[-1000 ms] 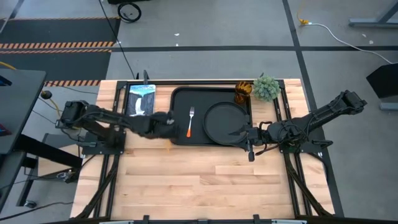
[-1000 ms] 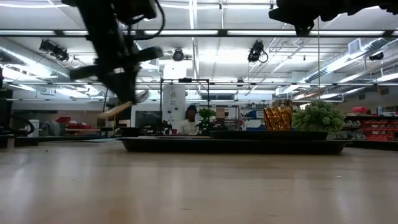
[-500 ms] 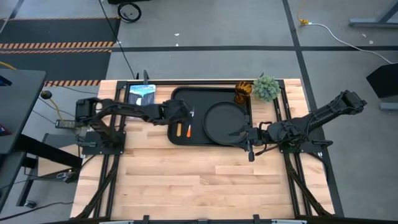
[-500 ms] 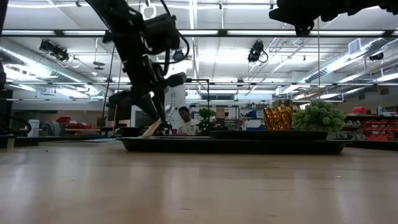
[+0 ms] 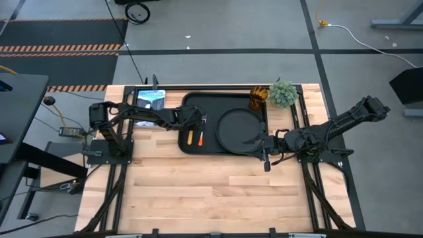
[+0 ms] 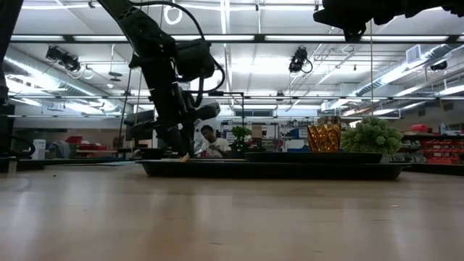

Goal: Pick and place plate/cup/fork/spoon on tray
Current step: Put the orange spoon on the black tray at the left side of the orange fork, then return to Home Position

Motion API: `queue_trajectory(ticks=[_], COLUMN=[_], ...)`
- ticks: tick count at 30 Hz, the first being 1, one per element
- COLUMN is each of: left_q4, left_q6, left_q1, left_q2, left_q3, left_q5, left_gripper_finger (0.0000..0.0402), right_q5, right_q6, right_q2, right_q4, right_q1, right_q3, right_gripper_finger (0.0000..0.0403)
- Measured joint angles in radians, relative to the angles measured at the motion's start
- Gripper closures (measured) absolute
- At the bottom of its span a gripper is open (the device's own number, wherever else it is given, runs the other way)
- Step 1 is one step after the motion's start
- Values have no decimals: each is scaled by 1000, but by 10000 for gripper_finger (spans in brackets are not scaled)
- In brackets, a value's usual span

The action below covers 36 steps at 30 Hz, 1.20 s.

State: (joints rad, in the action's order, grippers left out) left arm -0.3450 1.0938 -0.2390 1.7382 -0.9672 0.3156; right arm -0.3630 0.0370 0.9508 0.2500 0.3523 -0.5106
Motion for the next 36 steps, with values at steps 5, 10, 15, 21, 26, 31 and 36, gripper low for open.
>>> queue_trajectory(ticks=[5, 10, 15, 21, 26, 31, 36], left_q4=[-5, -13, -8, 65, 88, 133, 133], left_q6=[-27, -102, -276, -519, -694, -782, -868], left_q1=[1, 7, 44, 118, 197, 285, 376], left_q2=[-1, -10, -33, -64, -110, -196, -301], left_q3=[0, 0, -15, -39, -78, -93, -89], left_q5=[-5, -28, 5, 4, -41, -59, -69], left_gripper_finger=[296, 262, 257, 260, 260, 260, 260], right_q5=[0, -47, -89, -87, -88, -62, -56], right_q6=[18, 46, 46, 66, 21, 39, 9], right_q2=[0, 0, -7, -87, -256, -423, -523], right_q4=[0, 2, -10, -166, -318, -387, -437], right_q1=[0, -15, -22, -21, -20, -20, -20], right_q3=[0, 0, 0, 0, 0, 0, 0], right_gripper_finger=[234, 234, 234, 234, 238, 241, 241])
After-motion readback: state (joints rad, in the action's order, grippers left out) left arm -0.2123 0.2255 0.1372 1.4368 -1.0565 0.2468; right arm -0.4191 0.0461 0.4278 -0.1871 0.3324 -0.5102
